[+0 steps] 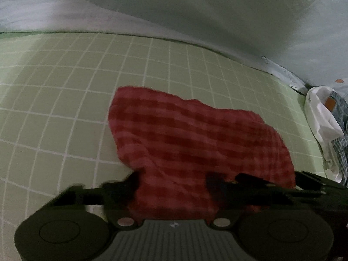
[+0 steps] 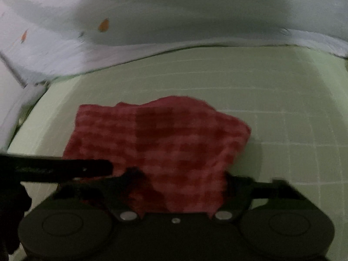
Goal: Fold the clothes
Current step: 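Grasp the folded shorts bundle with both grippers and lift it, then carry the folded shorts with both grippers onto the grey cloth by the headboard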
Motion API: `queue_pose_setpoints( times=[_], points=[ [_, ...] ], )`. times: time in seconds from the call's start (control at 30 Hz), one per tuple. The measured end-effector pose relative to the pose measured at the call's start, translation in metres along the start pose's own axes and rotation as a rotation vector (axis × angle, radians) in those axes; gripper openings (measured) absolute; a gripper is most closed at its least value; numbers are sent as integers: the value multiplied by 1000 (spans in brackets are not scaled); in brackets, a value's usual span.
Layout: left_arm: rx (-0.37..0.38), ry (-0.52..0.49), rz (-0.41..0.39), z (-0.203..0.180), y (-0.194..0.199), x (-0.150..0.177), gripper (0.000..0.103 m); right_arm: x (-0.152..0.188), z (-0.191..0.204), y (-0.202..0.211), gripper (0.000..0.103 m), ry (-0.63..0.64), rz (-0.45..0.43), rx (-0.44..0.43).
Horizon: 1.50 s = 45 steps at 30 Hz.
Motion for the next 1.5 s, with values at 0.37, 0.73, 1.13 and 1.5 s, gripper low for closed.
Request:
queue_pose_setpoints(
  times=[0.37,0.73,1.13,1.5],
  points=[
    [60,8,-24,-6,57,31,15,9,39,62,11,71,-99,-54],
    [45,-54,-174,-16,148,107,15,56,78,147,11,81,-208,-70],
    [-83,142,-226,56,212,185,14,83,164,158,11,231,-169,-236],
    [-59,105,-252,197,256,103,13,33,303,101,11,179,-206,-200]
  ],
)
Point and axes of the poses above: each gripper's, at about its wrist camera, not at the fingertips, and y roughly against the way its jaws point, z to its left, x to its underside, the point moved 1 cm from there along -y, roughly the way its jaws point, and after that the axes turned 14 degrees about y, right-handed, at the moved point
